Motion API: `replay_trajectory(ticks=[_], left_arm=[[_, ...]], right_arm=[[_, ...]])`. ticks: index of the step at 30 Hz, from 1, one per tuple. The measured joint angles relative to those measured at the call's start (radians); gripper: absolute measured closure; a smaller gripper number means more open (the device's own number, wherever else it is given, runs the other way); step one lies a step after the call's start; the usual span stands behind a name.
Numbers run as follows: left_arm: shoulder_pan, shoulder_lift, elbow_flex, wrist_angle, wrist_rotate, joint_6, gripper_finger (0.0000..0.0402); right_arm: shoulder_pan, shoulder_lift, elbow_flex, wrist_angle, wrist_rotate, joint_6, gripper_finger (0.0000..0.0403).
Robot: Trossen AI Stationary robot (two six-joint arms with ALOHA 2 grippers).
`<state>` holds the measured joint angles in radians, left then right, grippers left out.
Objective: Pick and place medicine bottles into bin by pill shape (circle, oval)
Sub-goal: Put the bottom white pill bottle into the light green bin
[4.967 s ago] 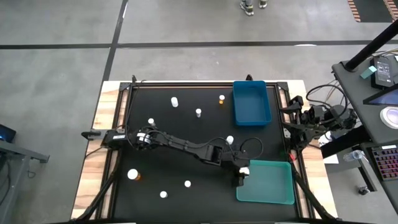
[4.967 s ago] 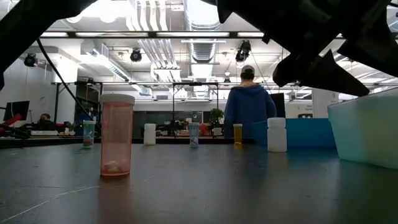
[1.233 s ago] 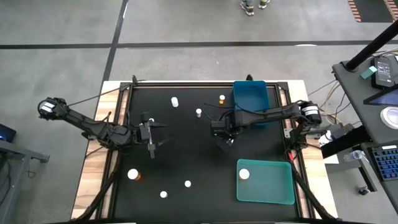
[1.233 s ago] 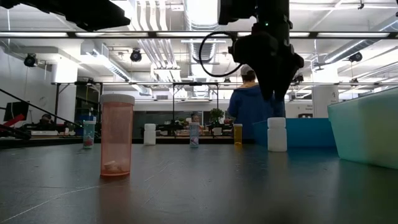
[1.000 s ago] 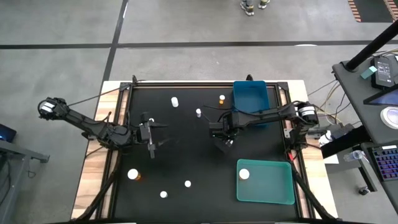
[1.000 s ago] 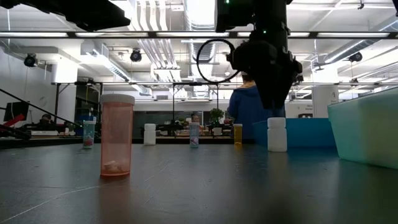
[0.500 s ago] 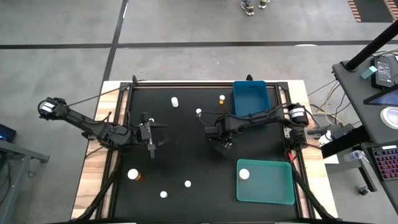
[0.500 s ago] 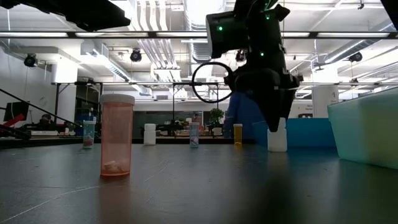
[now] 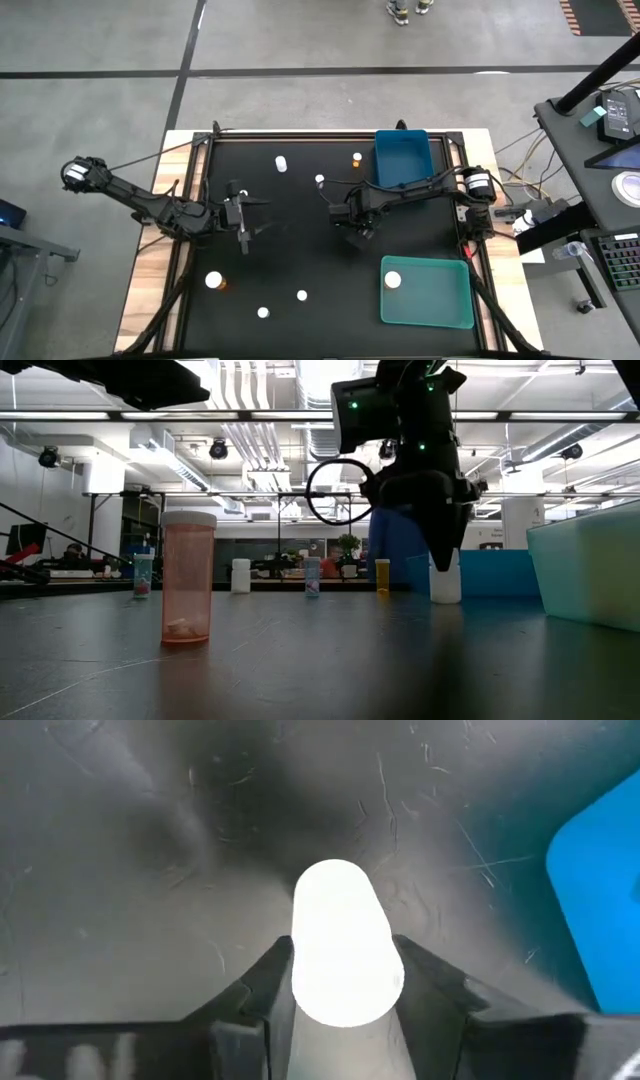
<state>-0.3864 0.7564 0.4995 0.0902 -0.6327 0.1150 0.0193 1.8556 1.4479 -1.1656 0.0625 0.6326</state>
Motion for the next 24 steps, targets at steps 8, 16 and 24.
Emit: replay_trajectory(ticks=[8, 16, 24], left_arm=[[0.0, 0.0, 0.0, 0.008, 0.0, 0.0, 0.0148], [0.0, 0.0, 0.0, 0.008, 0.0, -0.002, 0.0148], [0.0, 0.001, 0.0, 0.016, 0.0, -0.003, 0.0148]], right_arm=[[0.059, -0.103, -0.002, 0.141, -0.045, -0.155, 0.0257], [0.16, -0.27, -0.002, 0.537, -0.226, -0.315, 0.0267], [0.212, -0.384, -0.003, 0.917, -0.358, -0.424, 0.0264]])
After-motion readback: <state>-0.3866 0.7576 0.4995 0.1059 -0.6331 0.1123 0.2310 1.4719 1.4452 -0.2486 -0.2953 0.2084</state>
